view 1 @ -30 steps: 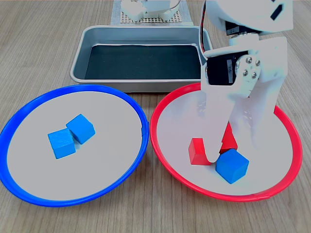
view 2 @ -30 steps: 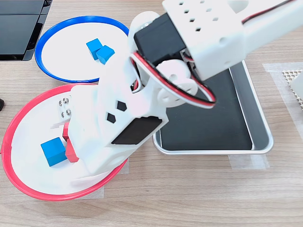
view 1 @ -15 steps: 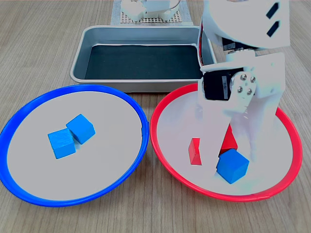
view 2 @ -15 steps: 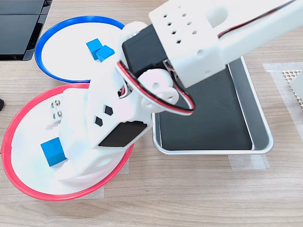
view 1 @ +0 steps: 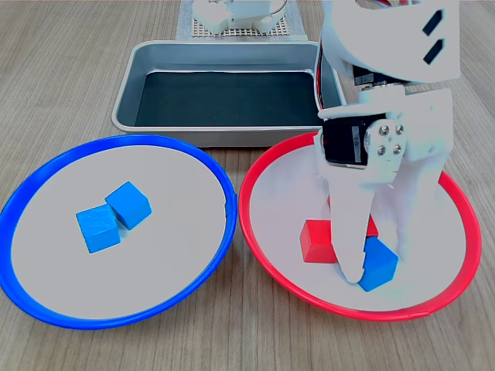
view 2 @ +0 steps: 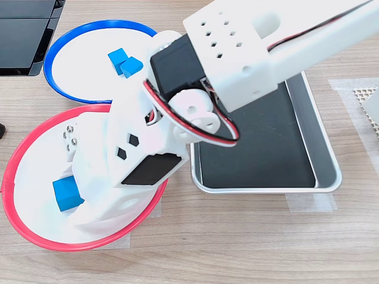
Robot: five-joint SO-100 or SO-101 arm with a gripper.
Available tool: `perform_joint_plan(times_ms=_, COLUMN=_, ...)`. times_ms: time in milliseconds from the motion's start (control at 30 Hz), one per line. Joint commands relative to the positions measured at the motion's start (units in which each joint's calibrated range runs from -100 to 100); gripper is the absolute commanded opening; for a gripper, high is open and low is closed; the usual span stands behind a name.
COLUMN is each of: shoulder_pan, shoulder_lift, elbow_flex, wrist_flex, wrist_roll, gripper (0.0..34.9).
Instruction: Relocate any blue block in the red dish to the blue dish, correcting any misplacements.
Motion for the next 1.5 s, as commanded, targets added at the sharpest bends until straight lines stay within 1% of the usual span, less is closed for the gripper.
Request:
perform_joint_plan(times_ms=0, shoulder_pan=0.1, shoulder_lift=-0.2, elbow_flex=-2.2, wrist_flex=-0.1, wrist_roll=-0.1, gripper=11.6)
perform_joint_plan(times_ms=200, shoulder_pan=0.0, shoulder_lift=-0.2, elbow_flex=-2.3, wrist_flex=0.0, wrist_roll=0.0, gripper=2.5)
perform_joint_plan(times_ms=233, shoulder_pan=0.0, shoulder_lift=-0.3, elbow_flex=-2.3, wrist_flex=0.1, wrist_roll=0.0, gripper=1.3)
perform_joint_plan(times_ms=300, shoulder_pan=0.0, shoulder_lift=-0.5, elbow_flex=-2.2, wrist_flex=0.1, wrist_roll=0.2, gripper=0.2)
perform_joint_plan(times_ms=733, shoulder_pan=0.0, shoulder_lift=-1.6, elbow_flex=-2.5, wrist_flex=0.9, wrist_roll=0.5, gripper=0.2)
perform_joint_plan(times_ms=1200, shoulder_pan=-2.2, shoulder_lift=-10.3, elbow_flex=0.1, wrist_flex=3.3, wrist_roll=2.6, gripper=0.1)
perform_joint_plan(times_ms=1333, shoulder_pan=-2.6, shoulder_lift=-15.1, elbow_flex=3.3, wrist_flex=3.7, wrist_roll=4.2, gripper=0.1)
perform_joint_plan(times_ms=1467, shoulder_pan=-1.4, shoulder_lift=-21.2, elbow_flex=7.7, wrist_flex=3.4, wrist_roll=7.7, gripper=0.1)
